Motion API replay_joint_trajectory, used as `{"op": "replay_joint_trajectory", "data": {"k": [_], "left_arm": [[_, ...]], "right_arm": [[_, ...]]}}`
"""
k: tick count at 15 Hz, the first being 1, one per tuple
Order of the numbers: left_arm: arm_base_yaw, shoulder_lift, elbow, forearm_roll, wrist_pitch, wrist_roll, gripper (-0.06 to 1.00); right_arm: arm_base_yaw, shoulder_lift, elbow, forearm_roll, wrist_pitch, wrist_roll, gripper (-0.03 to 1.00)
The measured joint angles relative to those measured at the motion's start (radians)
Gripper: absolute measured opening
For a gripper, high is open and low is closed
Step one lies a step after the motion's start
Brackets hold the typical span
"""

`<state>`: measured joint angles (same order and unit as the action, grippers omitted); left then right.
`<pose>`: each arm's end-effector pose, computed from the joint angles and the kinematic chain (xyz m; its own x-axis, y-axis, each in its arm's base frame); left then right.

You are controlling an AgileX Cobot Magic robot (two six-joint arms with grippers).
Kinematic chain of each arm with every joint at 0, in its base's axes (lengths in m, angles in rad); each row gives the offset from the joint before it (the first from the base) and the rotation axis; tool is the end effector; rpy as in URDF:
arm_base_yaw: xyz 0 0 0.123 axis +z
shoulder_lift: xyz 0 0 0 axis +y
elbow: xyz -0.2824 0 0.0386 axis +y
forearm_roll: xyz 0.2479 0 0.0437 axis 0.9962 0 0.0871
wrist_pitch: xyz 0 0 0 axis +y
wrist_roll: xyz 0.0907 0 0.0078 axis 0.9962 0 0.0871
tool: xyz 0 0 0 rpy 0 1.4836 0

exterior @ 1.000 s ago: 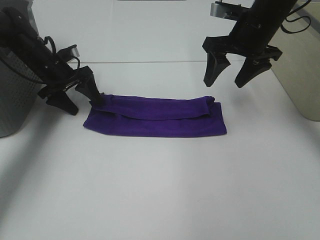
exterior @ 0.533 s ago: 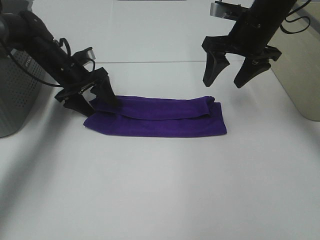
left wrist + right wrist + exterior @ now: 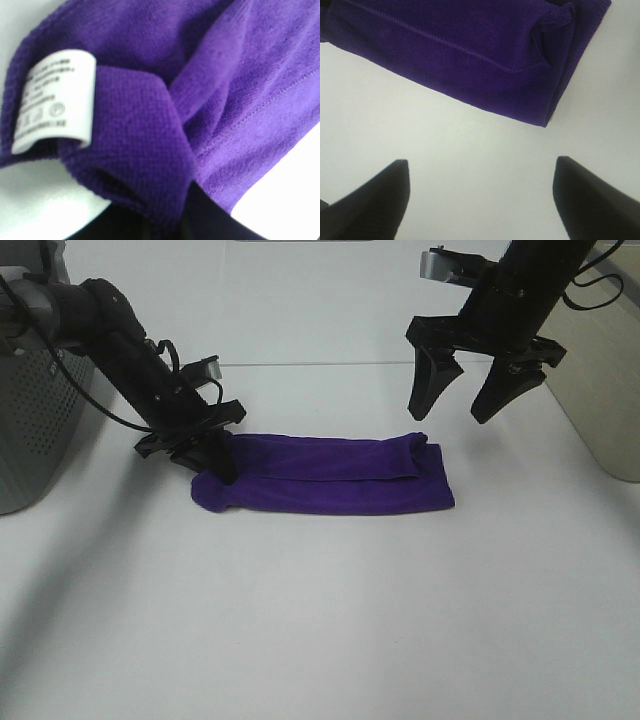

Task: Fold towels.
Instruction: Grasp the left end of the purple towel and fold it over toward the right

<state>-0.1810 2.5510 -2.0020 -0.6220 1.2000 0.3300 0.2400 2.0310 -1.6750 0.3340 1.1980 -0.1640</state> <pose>0.4721 -0.1367 0.0797 -0.9699 0.2422 -0.0256 0.2169 0.8115 -0.5426 0.3996 0.1264 0.2274 -0.9531 -0.2708 -0.1349 -0.2996 0.9063 0.2980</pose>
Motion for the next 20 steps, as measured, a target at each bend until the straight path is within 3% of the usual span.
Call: {"op": "replay_joint_trajectory", "data": {"k": [1, 4, 6, 9, 13, 17, 20], "left_arm": [[-0.001, -0.008, 0.002, 0.018, 0.001, 0.007, 0.02], [-0.006, -0.062, 0.01, 0.179, 0.011, 0.005, 0.02], [-0.002, -0.125, 0.014, 0.222, 0.011, 0.001, 0.02], [-0.03, -0.185, -0.003, 0.185, 0.012, 0.001, 0.02], [-0.162, -0.124, -0.132, 0.145, -0.005, -0.005, 0.02], [-0.267, -0.012, -0.292, 0.128, -0.001, -0.083, 0.02], [-0.327, 0.015, -0.325, 0.073, -0.01, -0.112, 0.29]], "right_arm": [[0.0, 0.0, 0.0, 0.0, 0.008, 0.0, 0.77], [0.0, 0.0, 0.0, 0.0, 0.018, 0.0, 0.77], [0.0, 0.0, 0.0, 0.001, 0.018, 0.0, 0.77], [0.0, -0.001, 0.0, 0.001, 0.018, 0.0, 0.77], [0.0, -0.055, 0.0, 0.002, 0.018, 0.0, 0.77], [0.0, -0.103, 0.0, 0.002, 0.018, 0.0, 0.77], [0.0, -0.14, 0.0, 0.002, 0.019, 0.0, 0.77]]}}
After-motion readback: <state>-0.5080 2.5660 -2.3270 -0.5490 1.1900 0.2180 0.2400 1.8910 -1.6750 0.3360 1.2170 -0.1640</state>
